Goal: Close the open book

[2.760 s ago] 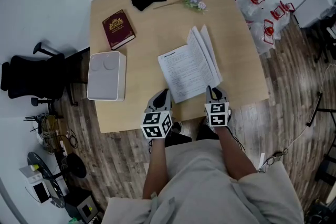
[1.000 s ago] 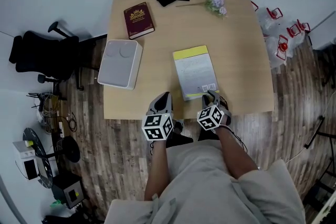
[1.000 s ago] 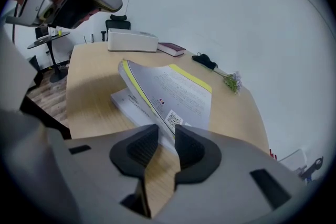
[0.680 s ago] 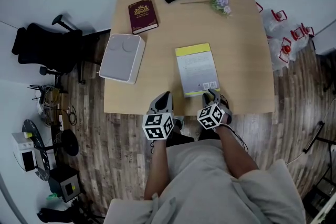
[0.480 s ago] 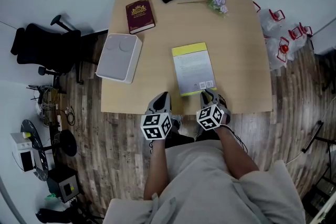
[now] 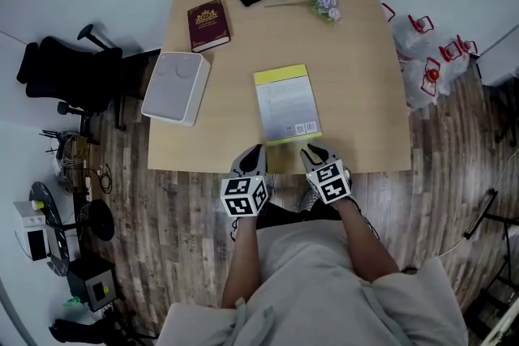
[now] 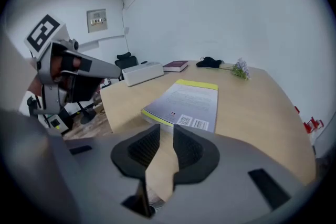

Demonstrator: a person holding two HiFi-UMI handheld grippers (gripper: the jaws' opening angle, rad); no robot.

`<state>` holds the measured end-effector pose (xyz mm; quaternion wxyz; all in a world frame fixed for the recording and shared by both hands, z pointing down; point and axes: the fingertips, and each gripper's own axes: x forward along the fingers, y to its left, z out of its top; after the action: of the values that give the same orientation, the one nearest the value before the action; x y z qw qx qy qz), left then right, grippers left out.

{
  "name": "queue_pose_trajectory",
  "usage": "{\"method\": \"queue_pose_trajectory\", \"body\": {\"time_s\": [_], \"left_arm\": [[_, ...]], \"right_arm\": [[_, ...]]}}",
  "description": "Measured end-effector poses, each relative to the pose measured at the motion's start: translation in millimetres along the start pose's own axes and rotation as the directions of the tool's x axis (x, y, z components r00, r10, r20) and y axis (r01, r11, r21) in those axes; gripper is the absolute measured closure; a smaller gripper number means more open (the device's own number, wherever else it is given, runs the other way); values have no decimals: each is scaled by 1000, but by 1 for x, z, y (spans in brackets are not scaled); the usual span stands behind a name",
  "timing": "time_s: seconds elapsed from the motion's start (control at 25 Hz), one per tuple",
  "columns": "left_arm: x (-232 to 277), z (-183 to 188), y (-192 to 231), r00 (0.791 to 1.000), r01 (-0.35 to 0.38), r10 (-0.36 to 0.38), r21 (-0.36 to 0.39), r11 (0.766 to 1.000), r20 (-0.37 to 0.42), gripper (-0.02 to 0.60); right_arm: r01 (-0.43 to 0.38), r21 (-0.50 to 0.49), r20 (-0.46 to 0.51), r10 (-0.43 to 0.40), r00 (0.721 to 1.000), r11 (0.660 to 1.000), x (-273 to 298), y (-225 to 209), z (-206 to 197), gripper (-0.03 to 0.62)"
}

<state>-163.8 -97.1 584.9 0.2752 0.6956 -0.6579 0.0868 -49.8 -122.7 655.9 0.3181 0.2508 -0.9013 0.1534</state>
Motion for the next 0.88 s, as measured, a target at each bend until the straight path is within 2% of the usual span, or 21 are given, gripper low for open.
{"method": "queue_pose_trajectory", "body": {"time_s": [0.12,0.32,0.44,0.88], "left_arm": [[-3,-1,-9,1000,-1,1,14,1000,12,558],[-10,-1,-18,999,1,-1,10,1000,35,558],[-13,5,-20,998,17,-17,-1,1000,53,558],[-22,15,-34,997,32,-37,71,997,67,558]], "right_arm": [[-36,43,36,35,999,998,-9,2,5,503],[-57,134,96,44,994,989,-26,-7,13,503],[-53,147,104,38,994,988,-32,-11,10,503],[-13,194,149,-16,989,981,-48,-26,9,505]]}}
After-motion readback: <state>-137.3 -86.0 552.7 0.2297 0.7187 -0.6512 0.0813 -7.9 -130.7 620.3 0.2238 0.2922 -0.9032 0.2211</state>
